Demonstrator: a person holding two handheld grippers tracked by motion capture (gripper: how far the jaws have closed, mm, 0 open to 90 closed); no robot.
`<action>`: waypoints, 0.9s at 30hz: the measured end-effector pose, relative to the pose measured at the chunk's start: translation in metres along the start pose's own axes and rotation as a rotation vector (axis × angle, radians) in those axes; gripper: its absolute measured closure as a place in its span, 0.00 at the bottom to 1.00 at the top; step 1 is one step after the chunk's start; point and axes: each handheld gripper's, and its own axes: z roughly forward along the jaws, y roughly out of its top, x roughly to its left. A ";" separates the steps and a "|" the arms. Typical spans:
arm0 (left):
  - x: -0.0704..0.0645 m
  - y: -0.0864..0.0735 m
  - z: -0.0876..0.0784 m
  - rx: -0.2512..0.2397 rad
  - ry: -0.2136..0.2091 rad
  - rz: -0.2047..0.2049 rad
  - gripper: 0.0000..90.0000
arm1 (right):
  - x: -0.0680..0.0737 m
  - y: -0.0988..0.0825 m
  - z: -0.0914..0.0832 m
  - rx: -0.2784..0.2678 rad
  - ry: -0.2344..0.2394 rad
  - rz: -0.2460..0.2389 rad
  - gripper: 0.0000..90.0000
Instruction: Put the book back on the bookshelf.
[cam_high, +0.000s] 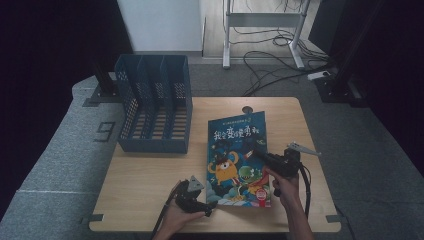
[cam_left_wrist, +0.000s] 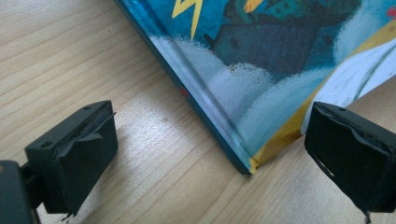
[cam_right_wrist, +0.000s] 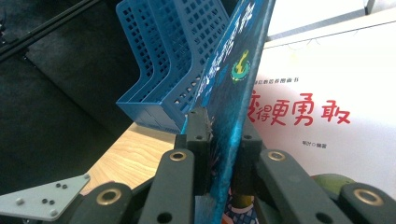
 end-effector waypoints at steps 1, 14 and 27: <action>0.000 0.000 0.000 0.000 0.001 -0.001 0.03 | 0.001 0.000 0.000 -0.003 0.001 -0.012 0.89; 0.003 0.003 0.002 -0.011 0.020 -0.007 0.03 | 0.014 0.003 -0.005 -0.037 0.033 -0.093 0.89; 0.017 0.004 -0.007 -0.050 0.094 -0.066 0.13 | 0.026 0.005 -0.006 -0.051 0.048 -0.163 0.90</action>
